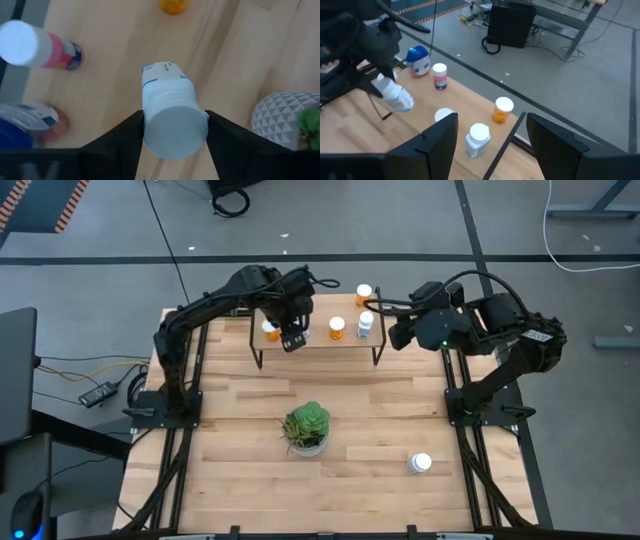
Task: Pick and place medicine bottles onto shelf by color
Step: Put the bottom white pill bottle on the shelf, then put the white pill bottle on the shelf
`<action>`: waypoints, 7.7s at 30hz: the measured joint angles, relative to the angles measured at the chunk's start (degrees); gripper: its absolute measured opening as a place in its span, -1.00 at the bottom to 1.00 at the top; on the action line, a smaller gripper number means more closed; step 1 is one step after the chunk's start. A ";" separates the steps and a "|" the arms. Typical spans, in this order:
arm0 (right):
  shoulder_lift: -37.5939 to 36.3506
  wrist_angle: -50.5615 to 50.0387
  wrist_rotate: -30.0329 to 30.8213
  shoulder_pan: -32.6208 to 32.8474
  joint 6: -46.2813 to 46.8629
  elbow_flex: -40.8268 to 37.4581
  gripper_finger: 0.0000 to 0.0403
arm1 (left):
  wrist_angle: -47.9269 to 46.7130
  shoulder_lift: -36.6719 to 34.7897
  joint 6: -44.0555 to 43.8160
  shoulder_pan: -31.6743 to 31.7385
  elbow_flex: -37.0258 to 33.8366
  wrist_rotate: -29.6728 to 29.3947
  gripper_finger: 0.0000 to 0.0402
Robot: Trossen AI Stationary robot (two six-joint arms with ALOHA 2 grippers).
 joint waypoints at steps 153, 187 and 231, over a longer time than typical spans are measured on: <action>0.02 18.54 -0.04 -7.59 -14.58 0.00 0.21 | 0.26 3.43 7.23 3.24 -0.31 1.39 0.25; 0.02 18.53 -0.06 -7.59 -14.58 0.00 0.21 | 3.45 5.28 7.49 3.19 -0.26 1.44 0.04; 0.01 10.77 -4.98 -7.57 -6.82 0.01 0.21 | -1.49 5.30 6.05 3.30 11.34 -1.82 0.31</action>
